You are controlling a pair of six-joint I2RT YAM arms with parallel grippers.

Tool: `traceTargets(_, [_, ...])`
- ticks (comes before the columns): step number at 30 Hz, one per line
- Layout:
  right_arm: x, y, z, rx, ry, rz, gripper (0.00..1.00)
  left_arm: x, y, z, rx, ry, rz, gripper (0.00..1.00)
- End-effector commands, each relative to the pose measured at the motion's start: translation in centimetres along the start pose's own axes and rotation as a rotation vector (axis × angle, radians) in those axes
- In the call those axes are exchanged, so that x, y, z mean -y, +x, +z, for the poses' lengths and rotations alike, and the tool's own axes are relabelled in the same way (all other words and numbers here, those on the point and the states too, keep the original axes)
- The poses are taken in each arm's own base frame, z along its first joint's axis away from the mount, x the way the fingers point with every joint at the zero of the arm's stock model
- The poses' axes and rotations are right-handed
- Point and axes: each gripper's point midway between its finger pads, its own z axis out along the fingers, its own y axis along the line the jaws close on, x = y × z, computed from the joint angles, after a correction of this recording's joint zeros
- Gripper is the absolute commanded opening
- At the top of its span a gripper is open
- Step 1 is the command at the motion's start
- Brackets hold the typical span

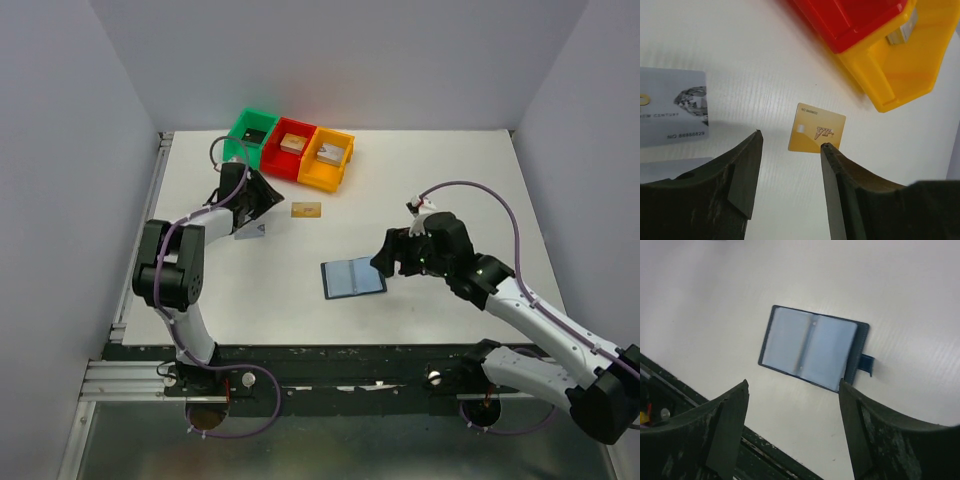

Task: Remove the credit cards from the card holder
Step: Place the credit card at the center of the board, then remove the credit card from the card holder.

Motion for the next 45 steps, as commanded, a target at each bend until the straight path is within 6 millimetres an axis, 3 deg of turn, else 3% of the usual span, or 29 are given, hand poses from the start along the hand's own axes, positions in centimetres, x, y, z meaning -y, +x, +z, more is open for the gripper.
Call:
traceTargets(1, [4.5, -0.1, 0.0, 0.027, 0.223, 0.076, 0.83, 1.0, -2.4, -4.9, 0.123, -0.092, 0.118, 0.62])
traceTargets(6, [6.2, 1.5, 1.6, -0.072, 0.232, 0.12, 0.82, 3.4, 1.4, -9.3, 0.141, -0.168, 0.269, 0.74])
traceTargets(7, [6.5, 1.9, 2.0, -0.091, 0.241, 0.118, 0.82, 4.1, 2.5, -10.2, 0.148, -0.172, 0.281, 0.82])
traceTargets(8, [6.8, 2.3, 2.2, -0.106, 0.253, 0.116, 0.82, 4.0, 3.5, -11.0, 0.152, -0.194, 0.289, 0.99])
traceTargets(9, [7.2, 2.6, 2.6, -0.119, 0.268, 0.12, 0.82, 4.1, 4.2, -11.7, 0.147, -0.199, 0.28, 0.99])
traceTargets(15, [8.8, 4.3, 4.1, -0.199, 0.318, 0.148, 0.78, 4.2, 8.5, -13.5, 0.008, -0.115, 0.167, 0.99])
traceTargets(19, [9.8, 4.8, 4.9, -0.227, 0.359, 0.151, 0.72, 4.6, 11.7, -14.2, -0.058, 0.066, 0.176, 0.99])
traceTargets(22, [10.3, 5.5, 5.6, -0.266, 0.375, 0.162, 0.68, 6.0, 12.9, -15.1, -0.015, 0.242, 0.174, 0.99])
traceTargets(25, [10.7, 6.3, 6.2, -0.296, 0.386, 0.172, 0.62, 5.4, 14.4, -14.9, -0.077, 0.221, 0.216, 0.99])
traceTargets(31, [11.4, 6.8, 7.3, -0.317, 0.405, 0.181, 0.53, 6.7, 16.6, -14.5, -0.139, 0.302, 0.223, 0.9])
traceTargets(34, [11.5, 6.7, 7.7, -0.325, 0.405, 0.183, 0.39, 7.4, 17.0, -14.6, -0.157, 0.315, 0.26, 0.85])
traceTargets(38, [11.0, 7.0, 7.8, -0.337, 0.373, 0.193, 0.16, 8.5, 17.6, -14.6, -0.185, 0.35, 0.306, 0.71])
traceTargets(41, [10.6, 7.7, 7.6, -0.341, 0.345, 0.209, 0.01, 8.6, 18.1, -14.3, -0.209, 0.355, 0.322, 0.68])
traceTargets(45, [9.9, 9.0, 7.1, -0.35, 0.302, 0.244, 0.0, 8.4, 18.9, -13.6, -0.252, 0.347, 0.331, 0.68])
